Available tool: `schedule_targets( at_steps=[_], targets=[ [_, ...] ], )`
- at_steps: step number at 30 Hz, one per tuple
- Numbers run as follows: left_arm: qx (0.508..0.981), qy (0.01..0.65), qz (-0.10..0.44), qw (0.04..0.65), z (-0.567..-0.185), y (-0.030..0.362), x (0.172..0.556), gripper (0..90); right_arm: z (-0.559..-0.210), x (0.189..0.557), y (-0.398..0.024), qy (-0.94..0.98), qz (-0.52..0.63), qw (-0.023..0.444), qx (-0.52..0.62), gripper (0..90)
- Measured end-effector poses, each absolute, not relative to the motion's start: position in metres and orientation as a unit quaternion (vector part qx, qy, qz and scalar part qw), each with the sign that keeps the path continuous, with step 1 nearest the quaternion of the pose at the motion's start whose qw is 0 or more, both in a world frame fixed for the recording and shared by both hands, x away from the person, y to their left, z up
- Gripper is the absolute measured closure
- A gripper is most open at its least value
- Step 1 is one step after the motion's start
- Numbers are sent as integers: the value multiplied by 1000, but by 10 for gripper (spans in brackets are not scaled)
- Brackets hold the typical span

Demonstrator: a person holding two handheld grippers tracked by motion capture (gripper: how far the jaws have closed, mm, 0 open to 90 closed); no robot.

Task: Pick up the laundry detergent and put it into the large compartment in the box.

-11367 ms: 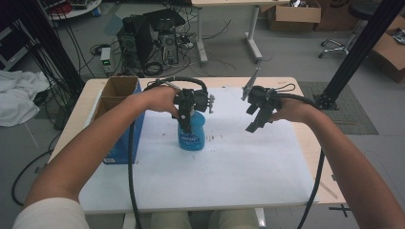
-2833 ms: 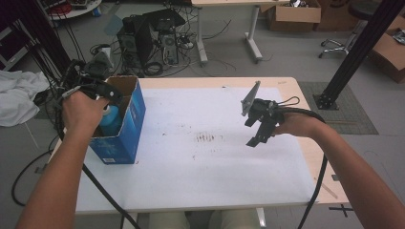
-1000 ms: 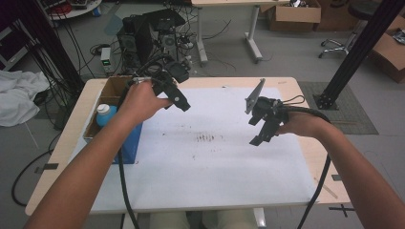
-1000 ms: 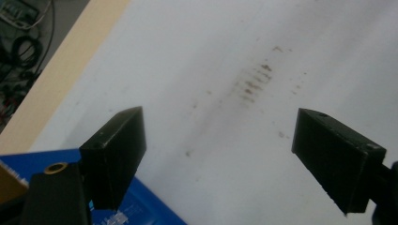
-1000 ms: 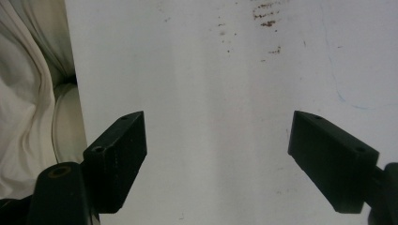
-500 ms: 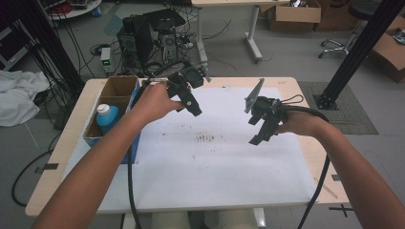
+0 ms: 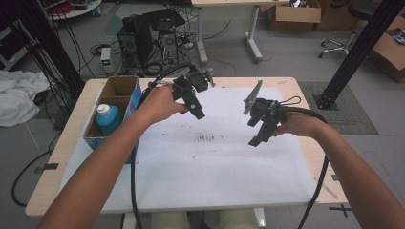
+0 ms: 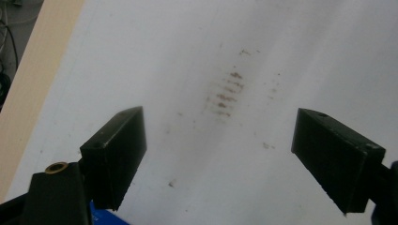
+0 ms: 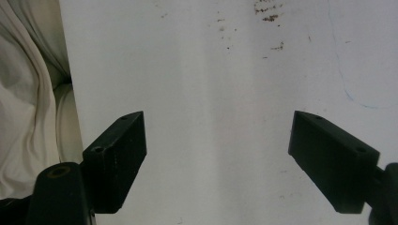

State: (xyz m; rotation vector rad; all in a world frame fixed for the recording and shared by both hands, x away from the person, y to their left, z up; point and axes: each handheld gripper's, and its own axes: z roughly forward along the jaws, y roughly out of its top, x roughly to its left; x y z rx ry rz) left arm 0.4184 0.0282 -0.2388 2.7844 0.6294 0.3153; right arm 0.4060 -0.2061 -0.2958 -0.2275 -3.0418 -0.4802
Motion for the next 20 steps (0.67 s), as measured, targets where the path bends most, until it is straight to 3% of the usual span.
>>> schedule_targets(
  at_steps=[20],
  targets=[
    [960,220,109,137,-240,33,415,191,-294,401,-205,-985,-156,23,-74,194]
  ],
)
